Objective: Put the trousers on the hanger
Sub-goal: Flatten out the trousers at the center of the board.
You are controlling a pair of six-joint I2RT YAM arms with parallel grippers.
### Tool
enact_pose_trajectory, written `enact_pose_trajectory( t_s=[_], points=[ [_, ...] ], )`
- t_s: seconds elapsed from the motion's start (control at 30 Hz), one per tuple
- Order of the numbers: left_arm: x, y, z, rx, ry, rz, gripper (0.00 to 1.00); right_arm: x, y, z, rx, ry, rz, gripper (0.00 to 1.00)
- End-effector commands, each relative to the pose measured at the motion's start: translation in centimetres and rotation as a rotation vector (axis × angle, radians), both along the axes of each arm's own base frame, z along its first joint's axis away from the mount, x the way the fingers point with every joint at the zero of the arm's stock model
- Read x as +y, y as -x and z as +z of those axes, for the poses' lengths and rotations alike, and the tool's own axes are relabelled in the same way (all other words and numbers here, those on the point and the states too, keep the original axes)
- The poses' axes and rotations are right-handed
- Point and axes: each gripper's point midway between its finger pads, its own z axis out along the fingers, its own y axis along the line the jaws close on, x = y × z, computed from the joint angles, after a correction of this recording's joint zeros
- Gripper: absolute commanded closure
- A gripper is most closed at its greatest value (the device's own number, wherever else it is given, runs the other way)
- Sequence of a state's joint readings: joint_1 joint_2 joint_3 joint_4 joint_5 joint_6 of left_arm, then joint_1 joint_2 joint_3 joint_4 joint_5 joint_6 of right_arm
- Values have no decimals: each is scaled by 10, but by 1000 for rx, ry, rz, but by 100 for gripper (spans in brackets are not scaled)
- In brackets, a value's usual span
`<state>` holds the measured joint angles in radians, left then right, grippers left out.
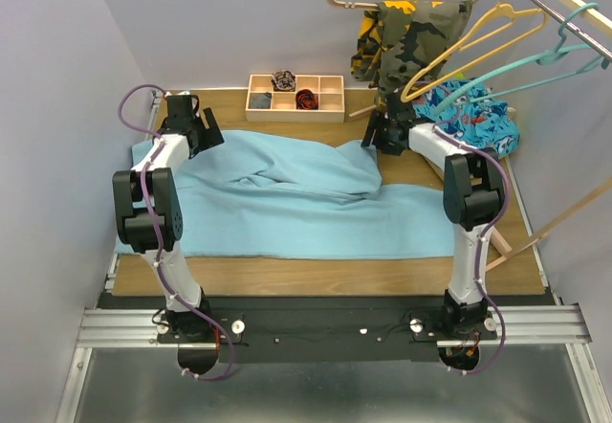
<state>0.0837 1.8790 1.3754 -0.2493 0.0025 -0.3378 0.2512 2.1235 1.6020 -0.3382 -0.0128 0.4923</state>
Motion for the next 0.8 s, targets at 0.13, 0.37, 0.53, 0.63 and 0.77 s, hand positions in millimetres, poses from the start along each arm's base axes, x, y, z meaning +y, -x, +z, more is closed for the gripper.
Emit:
enact_pose_trajectory(
  t_s=[0.13, 0.37, 0.53, 0.63, 0.77],
  points=[
    [-7, 0, -6, 1, 33, -26, 7, -13, -23, -11, -14, 41, -24, 25],
    [-9, 4, -20, 28, 45, -26, 7, -15, -40, -9, -23, -7, -68, 29],
    [-8, 5, -26, 39, 41, -25, 7, -11, -36, -25, 9, -16, -33, 30],
    [-8, 5, -29, 45, 44, -23, 7, -12, -30, -31, 22, 1, -15, 31],
    [-8, 3, -33, 49, 46, -22, 7, -12, -25, -38, 36, 14, 9, 33]
  ],
)
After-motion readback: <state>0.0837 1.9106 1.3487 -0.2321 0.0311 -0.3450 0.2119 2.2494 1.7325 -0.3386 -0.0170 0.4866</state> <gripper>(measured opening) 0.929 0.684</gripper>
